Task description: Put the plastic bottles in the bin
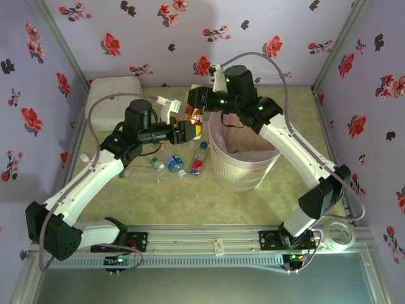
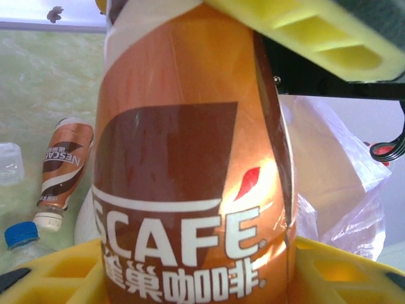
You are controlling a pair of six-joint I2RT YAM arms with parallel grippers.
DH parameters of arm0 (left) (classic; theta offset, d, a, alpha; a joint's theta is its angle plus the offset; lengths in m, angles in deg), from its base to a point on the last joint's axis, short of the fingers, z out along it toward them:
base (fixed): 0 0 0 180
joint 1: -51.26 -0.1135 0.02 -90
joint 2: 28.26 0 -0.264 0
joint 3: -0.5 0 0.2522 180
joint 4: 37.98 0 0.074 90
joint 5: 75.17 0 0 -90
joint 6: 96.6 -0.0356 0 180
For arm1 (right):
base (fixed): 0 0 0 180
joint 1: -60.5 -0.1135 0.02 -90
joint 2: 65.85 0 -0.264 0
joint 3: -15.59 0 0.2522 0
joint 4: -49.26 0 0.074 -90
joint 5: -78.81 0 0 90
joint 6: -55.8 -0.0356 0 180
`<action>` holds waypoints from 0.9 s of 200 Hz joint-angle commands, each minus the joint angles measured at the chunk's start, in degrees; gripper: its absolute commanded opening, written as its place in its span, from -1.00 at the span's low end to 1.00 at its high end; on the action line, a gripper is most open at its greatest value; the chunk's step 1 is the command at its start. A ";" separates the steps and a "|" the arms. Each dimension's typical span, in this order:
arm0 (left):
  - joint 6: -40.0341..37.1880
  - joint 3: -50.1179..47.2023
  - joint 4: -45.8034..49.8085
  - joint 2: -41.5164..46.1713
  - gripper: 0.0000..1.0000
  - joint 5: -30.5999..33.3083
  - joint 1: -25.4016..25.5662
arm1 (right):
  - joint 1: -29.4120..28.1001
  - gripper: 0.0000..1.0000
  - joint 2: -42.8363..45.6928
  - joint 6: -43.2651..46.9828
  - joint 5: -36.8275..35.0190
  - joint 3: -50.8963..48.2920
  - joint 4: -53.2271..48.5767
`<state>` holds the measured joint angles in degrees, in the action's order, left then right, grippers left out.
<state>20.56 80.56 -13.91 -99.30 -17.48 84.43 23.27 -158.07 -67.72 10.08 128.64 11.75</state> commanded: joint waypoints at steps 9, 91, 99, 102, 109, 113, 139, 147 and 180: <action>-1.46 1.46 -1.77 -0.03 -0.78 1.43 0.41 | 0.58 -0.11 2.22 -0.82 -0.08 -1.19 2.86; -2.69 -0.47 -2.58 2.22 0.36 5.78 0.41 | 0.93 -0.26 1.71 -1.94 1.61 -1.39 6.39; -3.44 -0.71 -2.01 2.79 0.67 7.20 0.39 | 1.07 -0.26 1.41 -2.11 1.89 -1.19 6.60; -3.61 -0.80 -1.82 3.10 0.76 7.75 0.33 | 1.11 -0.26 1.37 -2.21 1.99 -1.12 6.73; -4.22 -1.12 -1.54 3.70 0.94 8.77 0.33 | 1.32 -0.25 1.40 -2.25 2.04 -0.85 7.03; -4.55 -1.32 -1.44 4.11 0.99 9.28 0.37 | 1.41 -0.26 1.36 -2.18 1.95 -0.72 7.29; -5.01 -3.20 -0.52 7.42 0.99 12.45 0.30 | 2.74 -0.25 1.27 -1.57 1.73 1.79 7.82; -5.01 -3.65 0.59 8.37 0.99 13.34 0.20 | 3.15 -0.24 0.97 -1.05 2.13 3.29 7.16; -1.43 -3.30 11.55 10.51 0.99 20.73 -0.87 | 4.99 -0.24 1.55 1.97 2.11 7.98 3.31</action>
<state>17.22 77.55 -11.25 -90.41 -4.28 84.54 26.92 -157.70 -68.36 11.37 131.81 16.05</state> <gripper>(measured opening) 0.995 0.383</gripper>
